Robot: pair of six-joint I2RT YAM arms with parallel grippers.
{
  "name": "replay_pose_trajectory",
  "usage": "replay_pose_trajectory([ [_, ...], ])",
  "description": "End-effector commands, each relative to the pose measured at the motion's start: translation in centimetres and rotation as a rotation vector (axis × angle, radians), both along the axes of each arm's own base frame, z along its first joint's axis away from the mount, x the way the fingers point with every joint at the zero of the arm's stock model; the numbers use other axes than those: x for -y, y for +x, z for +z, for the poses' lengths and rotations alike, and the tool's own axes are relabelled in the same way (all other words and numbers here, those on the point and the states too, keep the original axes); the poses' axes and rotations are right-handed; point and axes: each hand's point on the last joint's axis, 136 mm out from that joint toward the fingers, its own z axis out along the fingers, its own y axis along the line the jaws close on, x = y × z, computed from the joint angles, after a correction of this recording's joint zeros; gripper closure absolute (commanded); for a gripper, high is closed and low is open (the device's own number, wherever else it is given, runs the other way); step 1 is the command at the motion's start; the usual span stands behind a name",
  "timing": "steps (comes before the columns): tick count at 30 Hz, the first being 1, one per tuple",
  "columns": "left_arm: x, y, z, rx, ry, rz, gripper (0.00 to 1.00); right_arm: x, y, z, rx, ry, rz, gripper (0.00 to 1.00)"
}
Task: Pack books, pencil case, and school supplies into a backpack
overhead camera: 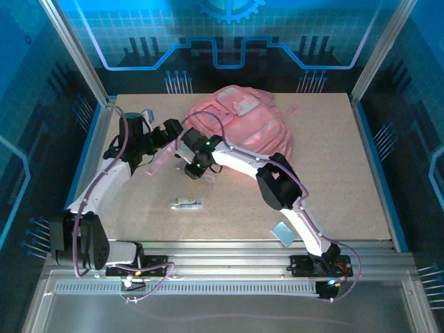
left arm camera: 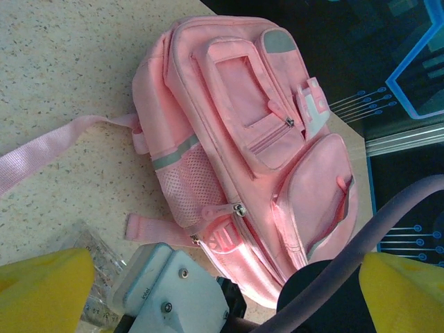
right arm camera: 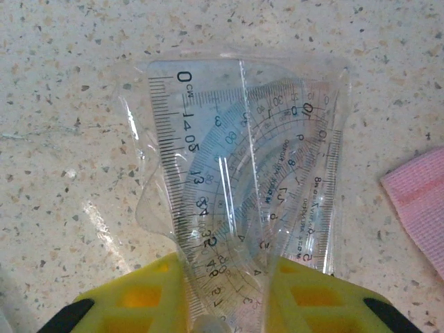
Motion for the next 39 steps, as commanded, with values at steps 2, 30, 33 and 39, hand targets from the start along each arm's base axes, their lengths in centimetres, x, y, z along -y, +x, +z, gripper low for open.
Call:
replay_pose_trajectory([
  [2, 0.4, -0.4, 1.4, 0.021, -0.014, -0.02, 0.01, 0.4, -0.7, 3.6, -0.056, 0.06, -0.027, 0.77],
  [30, 16.0, 1.4, -0.9, 0.125, 0.51, -0.413, 0.06, 26.6, 0.7, 14.9, -0.164, 0.566, -0.758, 0.7],
  [33, 19.2, 1.7, -1.9, 0.149, 0.624, -0.492, 0.06, 31.4, 1.0, 15.1, -0.121, 0.595, -0.887, 0.7],
  [39, 24.9, 3.0, -4.1, 0.181, 0.777, -0.609, 0.09, 37.0, 0.5, 15.2, -0.073, 0.661, -1.036, 0.69],
])
